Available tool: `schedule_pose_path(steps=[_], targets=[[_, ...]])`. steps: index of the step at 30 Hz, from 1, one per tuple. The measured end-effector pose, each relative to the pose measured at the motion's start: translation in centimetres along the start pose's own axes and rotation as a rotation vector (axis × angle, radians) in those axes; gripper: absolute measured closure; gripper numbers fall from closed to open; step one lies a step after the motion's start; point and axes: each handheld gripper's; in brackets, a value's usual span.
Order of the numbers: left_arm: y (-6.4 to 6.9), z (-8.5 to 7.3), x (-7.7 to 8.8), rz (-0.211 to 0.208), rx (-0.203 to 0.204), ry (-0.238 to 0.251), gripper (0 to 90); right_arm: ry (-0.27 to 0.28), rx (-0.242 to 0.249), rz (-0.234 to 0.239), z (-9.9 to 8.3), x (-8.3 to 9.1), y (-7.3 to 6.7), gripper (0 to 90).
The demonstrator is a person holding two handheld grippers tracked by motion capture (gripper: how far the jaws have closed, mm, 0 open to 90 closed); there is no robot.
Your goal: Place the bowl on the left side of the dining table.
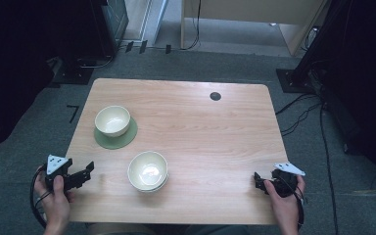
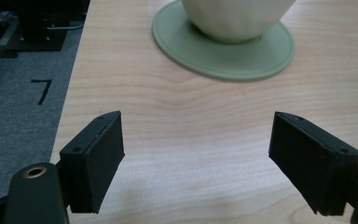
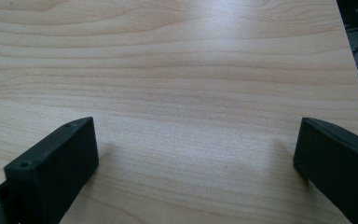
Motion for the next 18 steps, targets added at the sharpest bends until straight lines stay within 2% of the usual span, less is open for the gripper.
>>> schedule_pose_path(steps=[6, 11, 15, 18], targets=[[-0.4, -1.3, 0.0, 0.003, -0.015, -0.039, 17.2, 0.0, 0.0, 0.0, 0.0, 0.0, 0.0, 0.0], [-0.8, -1.9, 0.1, 0.003, -0.011, -0.057, 17.2, 0.0, 0.0, 0.0, 0.0, 0.0, 0.0, 0.0], [-0.6, -2.1, -0.2, 0.009, -0.022, -0.074, 17.2, 0.0, 0.0, 0.0, 0.0, 0.0, 0.0, 0.0], [-0.3, -2.1, -0.4, 0.021, -0.046, -0.099, 17.2, 0.0, 0.0, 0.0, 0.0, 0.0, 0.0, 0.0]])
Point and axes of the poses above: each handheld gripper's, and its own axes: x roughly backward along the jaws, z roughly out of its top, y roughly to its right, and after that the axes turned 8 degrees about -z, right-handed
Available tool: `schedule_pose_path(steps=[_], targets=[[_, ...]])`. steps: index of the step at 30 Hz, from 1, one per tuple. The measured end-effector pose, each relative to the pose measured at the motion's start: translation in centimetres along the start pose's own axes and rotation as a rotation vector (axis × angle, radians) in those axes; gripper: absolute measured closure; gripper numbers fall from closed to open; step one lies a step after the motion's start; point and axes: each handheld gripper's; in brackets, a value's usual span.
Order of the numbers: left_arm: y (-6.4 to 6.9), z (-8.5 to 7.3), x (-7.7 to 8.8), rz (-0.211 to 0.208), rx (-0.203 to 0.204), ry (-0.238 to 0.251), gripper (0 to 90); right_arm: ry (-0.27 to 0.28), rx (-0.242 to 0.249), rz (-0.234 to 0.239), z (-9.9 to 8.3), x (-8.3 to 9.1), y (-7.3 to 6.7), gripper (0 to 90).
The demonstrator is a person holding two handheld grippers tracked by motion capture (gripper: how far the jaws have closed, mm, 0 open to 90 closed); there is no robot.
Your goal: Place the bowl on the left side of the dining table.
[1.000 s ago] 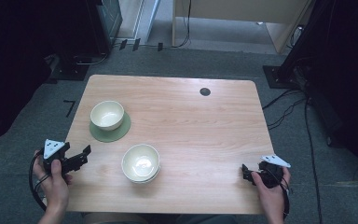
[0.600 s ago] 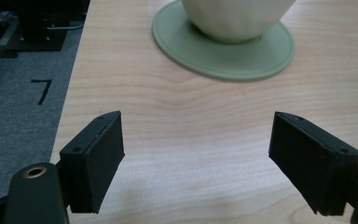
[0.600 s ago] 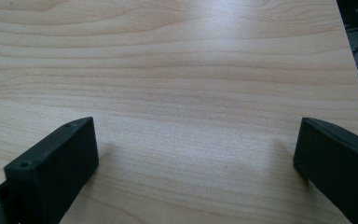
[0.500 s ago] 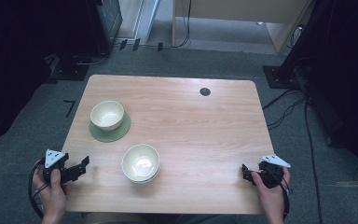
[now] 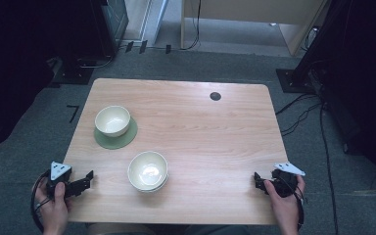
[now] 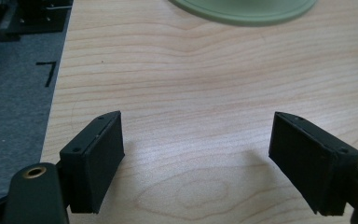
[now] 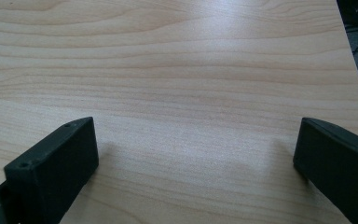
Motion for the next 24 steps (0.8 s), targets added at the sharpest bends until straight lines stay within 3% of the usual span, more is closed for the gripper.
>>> schedule_pose_path(steps=[4, 15, 24], targets=[[0.31, 0.01, -0.19, -0.007, -0.024, -0.03, 17.3, 0.0, 0.0, 0.0, 0.0, 0.0, 0.0, 0.0], [0.29, 0.01, -0.21, -0.009, -0.02, -0.03, 17.3, 0.0, 0.0, 0.0, -0.02, 0.02, 0.0, 0.0], [0.27, 0.09, -0.34, 0.006, -0.005, -0.04, 11.7, 0.0, 0.0, 0.001, -0.21, 0.22, -0.08, 0.0]])
Point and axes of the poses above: each handheld gripper's, and its own axes: x roughly backward along the jaws, z roughly out of its top, y roughly to its right, and after that the axes turned 8 degrees about -z, right-handed
